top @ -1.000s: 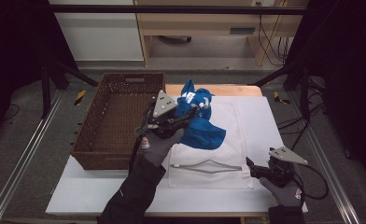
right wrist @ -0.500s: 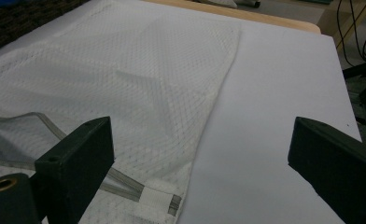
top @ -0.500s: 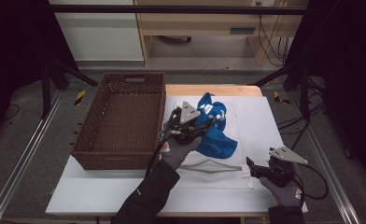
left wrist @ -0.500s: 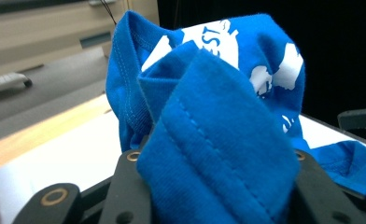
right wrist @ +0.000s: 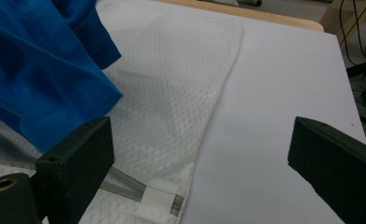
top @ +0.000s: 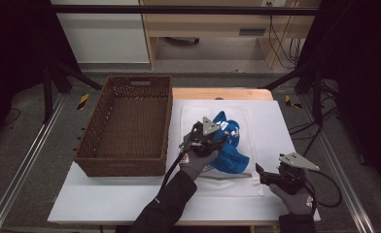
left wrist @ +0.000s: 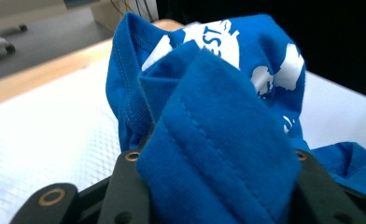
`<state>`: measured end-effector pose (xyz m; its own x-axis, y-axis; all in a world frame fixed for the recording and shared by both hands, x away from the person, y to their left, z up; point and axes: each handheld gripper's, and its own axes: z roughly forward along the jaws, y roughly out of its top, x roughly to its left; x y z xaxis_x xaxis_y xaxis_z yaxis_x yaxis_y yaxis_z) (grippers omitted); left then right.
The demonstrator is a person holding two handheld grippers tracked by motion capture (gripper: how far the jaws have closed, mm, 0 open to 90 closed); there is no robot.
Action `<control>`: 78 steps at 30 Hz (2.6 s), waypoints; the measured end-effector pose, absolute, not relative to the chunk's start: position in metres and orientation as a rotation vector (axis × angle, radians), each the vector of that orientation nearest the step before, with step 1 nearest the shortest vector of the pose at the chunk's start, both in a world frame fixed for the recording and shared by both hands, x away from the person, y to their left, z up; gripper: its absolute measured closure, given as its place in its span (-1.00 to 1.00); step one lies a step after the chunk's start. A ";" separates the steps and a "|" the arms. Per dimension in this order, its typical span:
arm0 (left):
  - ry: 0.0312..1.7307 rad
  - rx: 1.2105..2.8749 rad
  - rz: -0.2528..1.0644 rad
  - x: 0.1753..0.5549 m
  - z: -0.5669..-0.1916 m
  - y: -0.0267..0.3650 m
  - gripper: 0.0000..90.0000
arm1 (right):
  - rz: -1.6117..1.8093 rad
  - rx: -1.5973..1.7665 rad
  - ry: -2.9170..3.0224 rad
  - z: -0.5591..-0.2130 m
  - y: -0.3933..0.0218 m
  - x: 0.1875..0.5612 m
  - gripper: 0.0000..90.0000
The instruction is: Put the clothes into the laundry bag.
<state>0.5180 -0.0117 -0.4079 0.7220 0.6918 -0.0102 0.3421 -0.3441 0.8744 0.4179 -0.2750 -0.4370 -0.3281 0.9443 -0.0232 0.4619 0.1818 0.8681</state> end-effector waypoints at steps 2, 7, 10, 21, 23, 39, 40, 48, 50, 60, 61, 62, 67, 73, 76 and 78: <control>0.803 1.973 0.439 0.522 -0.418 -0.016 0.35 | 1.069 1.316 1.878 -0.437 -0.276 0.418 -0.84; 0.808 1.996 0.420 0.526 -0.428 -0.021 0.31 | 1.068 1.319 1.877 -0.437 -0.277 0.418 -0.84; 0.816 2.017 0.405 0.529 -0.435 -0.023 0.27 | 1.067 1.315 1.878 -0.438 -0.277 0.419 -0.84; 0.796 2.004 0.407 0.527 -0.433 -0.020 -0.30 | 1.069 1.319 1.884 -0.439 -0.275 0.419 -0.84; 0.789 1.979 0.419 0.525 -0.425 -0.016 -0.40 | 1.069 1.320 1.879 -0.438 -0.275 0.419 -0.84; 0.695 1.923 0.580 0.474 -0.368 0.046 -0.15 | 1.130 1.289 1.878 -0.428 -0.267 0.414 -0.84; 0.691 1.921 0.588 0.470 -0.370 0.049 -0.07 | 1.135 1.293 1.880 -0.427 -0.265 0.414 -0.84; 0.729 1.963 0.507 0.445 -0.398 0.071 0.31 | 1.131 1.259 1.924 -0.430 -0.246 0.419 -0.84; 0.733 1.976 0.495 0.442 -0.403 0.072 0.33 | 1.129 1.259 1.932 -0.431 -0.242 0.421 -0.84; 0.763 2.106 0.437 0.422 -0.448 0.064 0.90 | 1.137 1.247 1.973 -0.438 -0.208 0.436 -0.90; 0.767 2.125 0.435 0.421 -0.456 0.061 0.93 | 1.138 1.251 1.982 -0.438 -0.205 0.438 -0.91; 0.769 2.128 0.434 0.420 -0.460 0.059 0.96 | 1.138 1.244 1.984 -0.438 -0.201 0.440 -0.92; 0.762 2.143 0.433 0.419 -0.467 0.056 1.00 | 1.146 1.235 1.974 -0.436 -0.185 0.453 -0.94; 0.751 2.168 0.440 0.419 -0.479 0.051 1.00 | 1.136 1.230 1.985 -0.438 -0.163 0.480 -0.92; 0.752 2.181 0.438 0.419 -0.483 0.051 1.00 | 1.103 1.235 2.004 -0.444 -0.159 0.487 -0.92; 0.756 2.186 0.439 0.419 -0.485 0.050 0.99 | 1.050 1.265 2.028 -0.453 -0.155 0.494 -0.92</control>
